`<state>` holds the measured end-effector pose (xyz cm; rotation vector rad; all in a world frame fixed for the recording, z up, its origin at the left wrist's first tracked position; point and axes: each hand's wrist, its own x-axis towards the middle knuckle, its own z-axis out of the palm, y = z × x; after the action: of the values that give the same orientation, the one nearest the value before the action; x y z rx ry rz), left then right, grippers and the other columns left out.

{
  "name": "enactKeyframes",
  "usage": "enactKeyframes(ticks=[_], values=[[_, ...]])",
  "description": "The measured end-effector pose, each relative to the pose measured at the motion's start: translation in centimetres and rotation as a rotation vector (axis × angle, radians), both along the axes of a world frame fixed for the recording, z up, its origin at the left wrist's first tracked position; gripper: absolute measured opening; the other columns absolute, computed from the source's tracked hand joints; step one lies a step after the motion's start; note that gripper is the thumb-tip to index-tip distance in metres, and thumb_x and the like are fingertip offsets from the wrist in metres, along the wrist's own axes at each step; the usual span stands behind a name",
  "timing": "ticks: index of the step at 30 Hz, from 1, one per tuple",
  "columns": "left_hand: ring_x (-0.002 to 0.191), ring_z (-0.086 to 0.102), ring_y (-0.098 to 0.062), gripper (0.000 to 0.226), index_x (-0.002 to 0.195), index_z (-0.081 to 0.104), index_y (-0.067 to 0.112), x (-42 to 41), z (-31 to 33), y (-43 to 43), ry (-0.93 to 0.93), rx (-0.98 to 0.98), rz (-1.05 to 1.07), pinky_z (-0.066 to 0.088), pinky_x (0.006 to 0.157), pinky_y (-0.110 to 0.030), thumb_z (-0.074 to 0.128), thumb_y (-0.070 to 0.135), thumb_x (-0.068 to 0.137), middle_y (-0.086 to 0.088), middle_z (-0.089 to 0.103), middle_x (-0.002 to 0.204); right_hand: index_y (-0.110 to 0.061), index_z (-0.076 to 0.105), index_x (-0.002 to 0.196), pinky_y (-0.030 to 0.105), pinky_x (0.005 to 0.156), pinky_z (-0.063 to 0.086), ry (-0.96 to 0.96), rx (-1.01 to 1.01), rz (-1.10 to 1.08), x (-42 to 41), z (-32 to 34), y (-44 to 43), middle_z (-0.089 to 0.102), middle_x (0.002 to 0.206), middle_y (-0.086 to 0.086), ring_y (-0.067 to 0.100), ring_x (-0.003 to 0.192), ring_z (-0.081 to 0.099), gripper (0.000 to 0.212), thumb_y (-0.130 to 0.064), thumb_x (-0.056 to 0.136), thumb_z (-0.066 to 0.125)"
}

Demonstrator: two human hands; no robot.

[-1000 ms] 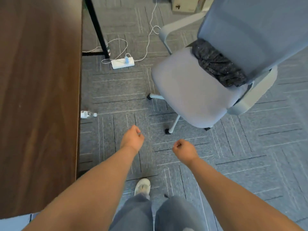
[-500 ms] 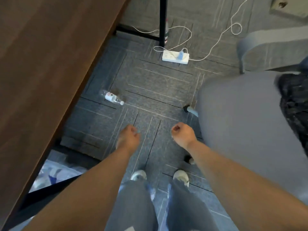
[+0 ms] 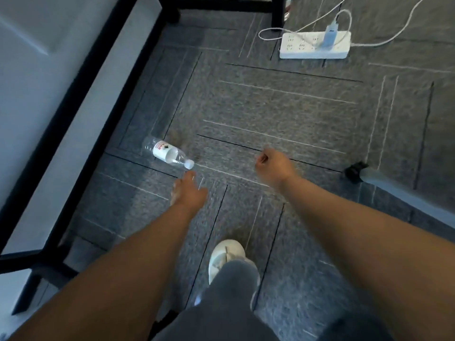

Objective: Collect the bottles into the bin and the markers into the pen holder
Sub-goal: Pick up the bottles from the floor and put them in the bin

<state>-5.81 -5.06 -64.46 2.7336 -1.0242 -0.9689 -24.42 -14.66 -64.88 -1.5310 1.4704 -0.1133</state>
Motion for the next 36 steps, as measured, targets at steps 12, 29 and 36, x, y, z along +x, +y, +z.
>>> enactKeyframes(ticks=[12, 29, 36], values=[[0.134, 0.033, -0.039, 0.076, 0.150, 0.008, 0.023, 6.4, -10.7, -6.1, -0.166, 0.196, -0.330, 0.040, 0.103, -0.044, 0.056, 0.022, 0.090, 0.006, -0.022, 0.157, -0.023, 0.042, 0.069, 0.027, 0.054, 0.036, -0.070, 0.009, 0.017, 3.0, -9.0, -3.0, 0.048, 0.064, -0.001, 0.016, 0.057, 0.045, 0.025, -0.016, 0.093, 0.045], [0.113, 0.039, -0.038, 0.038, 0.130, 0.040, 0.014, 2.3, -12.1, -7.2, -0.170, 0.035, -0.297, 0.046, 0.085, -0.045, 0.048, 0.013, 0.093, -0.009, 0.035, 0.142, -0.010, 0.056, 0.096, 0.034, 0.069, 0.056, -0.088, 0.077, -0.133, 0.7, -9.5, -2.0, 0.059, 0.084, 0.003, 0.016, 0.070, 0.055, 0.010, -0.013, 0.095, 0.046], [0.118, 0.037, -0.035, 0.031, 0.123, 0.048, 0.011, -6.2, -6.2, -3.8, -0.085, -0.084, -0.380, 0.033, 0.093, -0.038, 0.049, 0.014, 0.092, -0.006, 0.044, 0.131, -0.019, 0.039, 0.065, 0.025, 0.062, 0.035, -0.073, 0.201, -0.331, -3.7, -5.8, 4.3, 0.042, 0.062, -0.005, 0.017, 0.063, 0.043, 0.030, -0.013, 0.094, 0.044]])
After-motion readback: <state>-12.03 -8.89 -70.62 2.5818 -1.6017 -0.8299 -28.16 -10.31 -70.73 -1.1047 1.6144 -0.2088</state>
